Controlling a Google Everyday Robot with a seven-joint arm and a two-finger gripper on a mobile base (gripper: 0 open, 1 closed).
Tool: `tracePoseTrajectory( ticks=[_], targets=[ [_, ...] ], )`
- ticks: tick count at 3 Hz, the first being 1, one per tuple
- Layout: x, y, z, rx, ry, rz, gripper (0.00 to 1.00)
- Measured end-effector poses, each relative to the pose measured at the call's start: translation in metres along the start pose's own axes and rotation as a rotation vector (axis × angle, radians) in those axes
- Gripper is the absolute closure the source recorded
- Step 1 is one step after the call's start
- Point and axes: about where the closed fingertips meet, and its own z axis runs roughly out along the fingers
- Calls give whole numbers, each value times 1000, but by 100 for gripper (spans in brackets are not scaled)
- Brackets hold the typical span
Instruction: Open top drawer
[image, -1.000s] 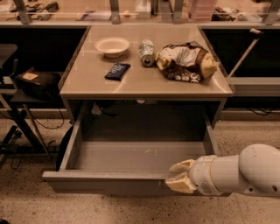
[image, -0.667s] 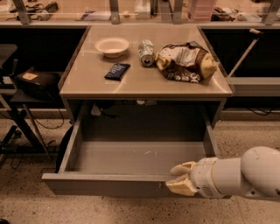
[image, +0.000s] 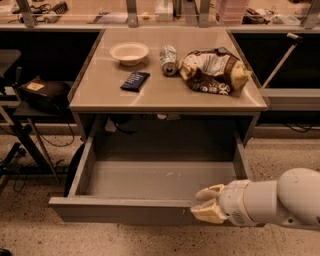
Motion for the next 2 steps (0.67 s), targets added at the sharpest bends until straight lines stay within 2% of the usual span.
tracePoseTrajectory(
  ticks=[2],
  targets=[
    [0, 0, 0, 0, 0, 0, 12]
  ],
)
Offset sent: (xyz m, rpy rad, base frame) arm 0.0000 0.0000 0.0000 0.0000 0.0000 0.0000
